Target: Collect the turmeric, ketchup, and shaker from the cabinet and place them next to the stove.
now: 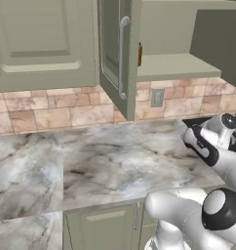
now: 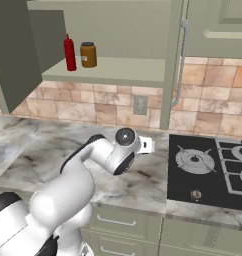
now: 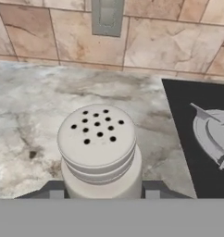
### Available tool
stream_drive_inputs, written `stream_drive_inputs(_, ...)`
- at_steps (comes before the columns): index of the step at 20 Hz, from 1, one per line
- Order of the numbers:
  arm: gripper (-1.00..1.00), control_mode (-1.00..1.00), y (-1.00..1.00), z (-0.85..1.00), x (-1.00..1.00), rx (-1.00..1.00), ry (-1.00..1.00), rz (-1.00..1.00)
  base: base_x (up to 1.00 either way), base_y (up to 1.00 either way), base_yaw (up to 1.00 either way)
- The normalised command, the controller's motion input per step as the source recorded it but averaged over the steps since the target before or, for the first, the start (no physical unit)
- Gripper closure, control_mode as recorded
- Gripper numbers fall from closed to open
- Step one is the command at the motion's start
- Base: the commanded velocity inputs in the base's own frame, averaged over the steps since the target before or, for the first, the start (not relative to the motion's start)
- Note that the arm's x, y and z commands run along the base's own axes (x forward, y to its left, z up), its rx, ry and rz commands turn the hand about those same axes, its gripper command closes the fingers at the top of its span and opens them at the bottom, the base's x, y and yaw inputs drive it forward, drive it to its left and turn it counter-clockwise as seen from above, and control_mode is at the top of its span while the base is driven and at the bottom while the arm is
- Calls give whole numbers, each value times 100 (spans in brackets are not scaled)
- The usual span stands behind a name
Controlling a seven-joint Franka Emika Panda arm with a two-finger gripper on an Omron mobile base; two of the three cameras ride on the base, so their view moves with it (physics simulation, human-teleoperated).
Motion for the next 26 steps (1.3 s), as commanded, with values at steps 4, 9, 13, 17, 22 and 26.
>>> stream_drive_inputs(4,100,-100,-1,-26,32,-4,6,3,0,0,0)
stream_drive_inputs(9,100,-100,-5,-10,37,0,1,3,0,0,0)
stream_drive_inputs(13,100,-100,-9,-14,41,1,0,5,0,0,0)
stream_drive_inputs(17,100,-100,-11,-18,37,1,0,2,0,0,0)
stream_drive_inputs(22,100,-100,-15,-18,38,0,0,0,0,0,0)
stream_drive_inputs(26,100,-100,-14,-24,33,0,0,0,0,0,0)
